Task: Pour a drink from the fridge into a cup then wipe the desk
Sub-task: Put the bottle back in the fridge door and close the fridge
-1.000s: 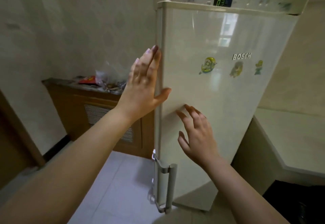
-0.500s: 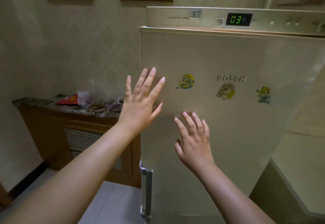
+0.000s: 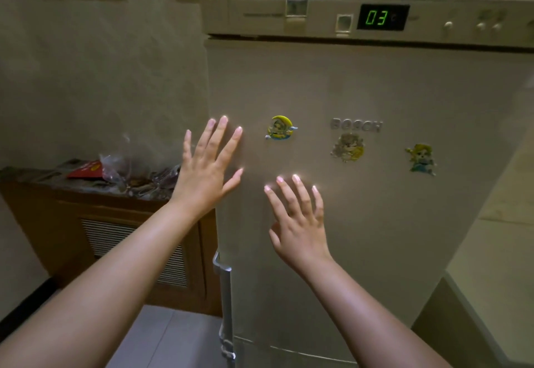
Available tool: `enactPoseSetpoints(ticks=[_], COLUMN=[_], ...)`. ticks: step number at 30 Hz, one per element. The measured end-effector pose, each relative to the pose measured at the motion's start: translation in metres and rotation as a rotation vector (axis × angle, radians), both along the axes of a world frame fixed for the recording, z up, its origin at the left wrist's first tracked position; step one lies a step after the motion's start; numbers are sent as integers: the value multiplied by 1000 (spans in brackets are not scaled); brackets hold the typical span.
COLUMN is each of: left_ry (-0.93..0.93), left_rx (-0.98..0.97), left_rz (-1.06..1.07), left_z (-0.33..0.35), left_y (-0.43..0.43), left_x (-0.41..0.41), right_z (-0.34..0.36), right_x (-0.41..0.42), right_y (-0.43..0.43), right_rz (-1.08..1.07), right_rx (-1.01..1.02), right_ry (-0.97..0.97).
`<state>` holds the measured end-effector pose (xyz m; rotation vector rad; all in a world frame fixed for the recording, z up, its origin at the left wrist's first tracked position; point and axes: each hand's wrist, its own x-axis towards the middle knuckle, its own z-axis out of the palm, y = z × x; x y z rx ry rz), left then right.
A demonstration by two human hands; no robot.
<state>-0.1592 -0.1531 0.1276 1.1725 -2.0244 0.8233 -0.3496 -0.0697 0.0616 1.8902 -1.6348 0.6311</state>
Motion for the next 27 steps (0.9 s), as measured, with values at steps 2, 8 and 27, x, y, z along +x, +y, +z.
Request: enactPoseSetpoints(ticks=[2, 8, 27], left_ry=[-6, 88, 561], left_rx=[2, 45, 794], left_rz=[-18, -181, -883], left_z=[1, 3, -90], left_y=[2, 32, 240], left_x=[3, 13, -14], right_z=[1, 6, -11], right_x=[3, 16, 34], right_y=[2, 23, 287], right_rz=[-12, -62, -325], right_rx=[15, 139, 285], right_ry=[-6, -41, -488])
